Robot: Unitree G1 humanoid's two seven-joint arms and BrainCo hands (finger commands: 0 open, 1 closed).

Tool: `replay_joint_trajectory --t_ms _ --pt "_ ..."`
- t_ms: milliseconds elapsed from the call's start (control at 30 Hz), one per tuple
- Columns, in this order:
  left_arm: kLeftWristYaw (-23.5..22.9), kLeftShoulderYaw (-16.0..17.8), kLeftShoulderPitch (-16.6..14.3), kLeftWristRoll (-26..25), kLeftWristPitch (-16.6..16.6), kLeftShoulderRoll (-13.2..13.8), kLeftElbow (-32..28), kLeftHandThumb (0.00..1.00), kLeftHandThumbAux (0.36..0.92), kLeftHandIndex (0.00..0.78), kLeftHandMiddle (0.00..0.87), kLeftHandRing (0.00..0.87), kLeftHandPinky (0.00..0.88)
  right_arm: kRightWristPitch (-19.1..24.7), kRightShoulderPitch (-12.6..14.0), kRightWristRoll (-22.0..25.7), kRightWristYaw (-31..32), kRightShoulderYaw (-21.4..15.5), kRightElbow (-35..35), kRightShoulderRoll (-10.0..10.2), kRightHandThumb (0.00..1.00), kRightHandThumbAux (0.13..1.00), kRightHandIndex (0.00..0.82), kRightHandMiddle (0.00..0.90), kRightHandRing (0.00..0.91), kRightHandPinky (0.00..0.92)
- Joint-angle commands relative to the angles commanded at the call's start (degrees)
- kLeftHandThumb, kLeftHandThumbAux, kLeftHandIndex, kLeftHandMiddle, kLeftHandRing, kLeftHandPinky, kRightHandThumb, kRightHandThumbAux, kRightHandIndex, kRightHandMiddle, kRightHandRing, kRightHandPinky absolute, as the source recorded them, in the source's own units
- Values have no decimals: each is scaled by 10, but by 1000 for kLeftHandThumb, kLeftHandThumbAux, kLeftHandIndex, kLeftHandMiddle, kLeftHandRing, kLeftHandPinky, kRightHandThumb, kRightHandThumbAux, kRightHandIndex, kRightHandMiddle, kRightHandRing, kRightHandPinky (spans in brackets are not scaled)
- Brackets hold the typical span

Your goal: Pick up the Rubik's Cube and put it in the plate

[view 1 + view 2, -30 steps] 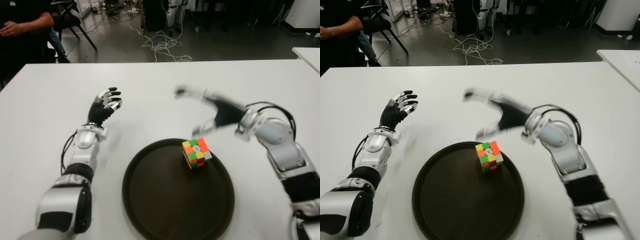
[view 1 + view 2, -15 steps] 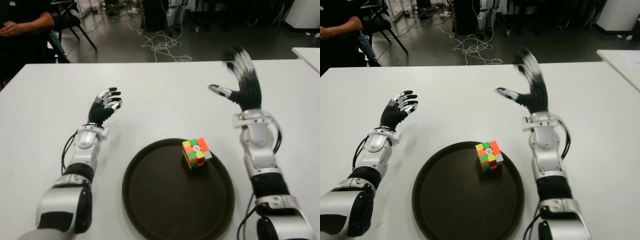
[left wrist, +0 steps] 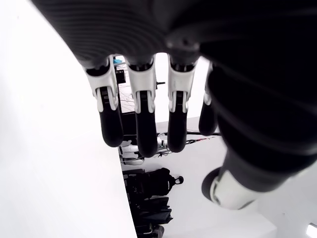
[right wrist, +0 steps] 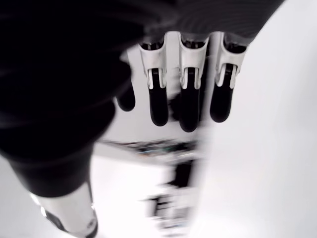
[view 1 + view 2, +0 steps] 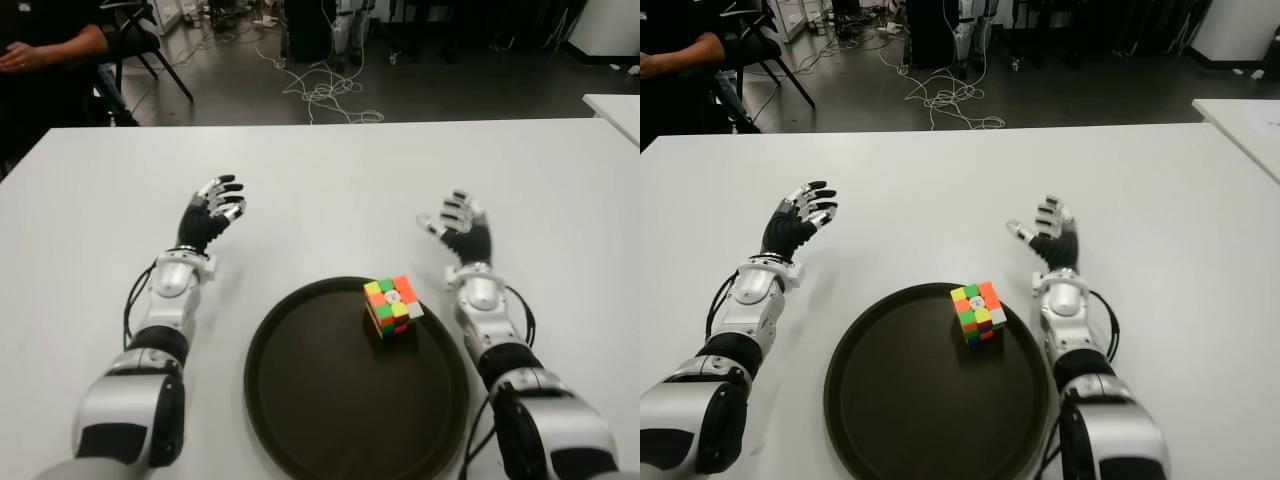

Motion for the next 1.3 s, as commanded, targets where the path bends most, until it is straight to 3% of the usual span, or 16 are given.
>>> replay_joint_trajectory --t_ms 333,700,1300 --pt "-4 3 -1 -3 0 0 0 128 777 206 260 264 261 -51 14 -32 -49 18 2 -17 54 788 174 256 237 227" --pt "-8 7 0 -8 1 2 0 129 797 209 259 261 257 -64 4 -24 -44 16 14 -24 57 807 183 272 267 284" --pt "-13 12 -3 -14 4 1 4 174 787 212 264 270 280 -69 2 -26 -37 21 18 -28 25 788 176 266 270 288"
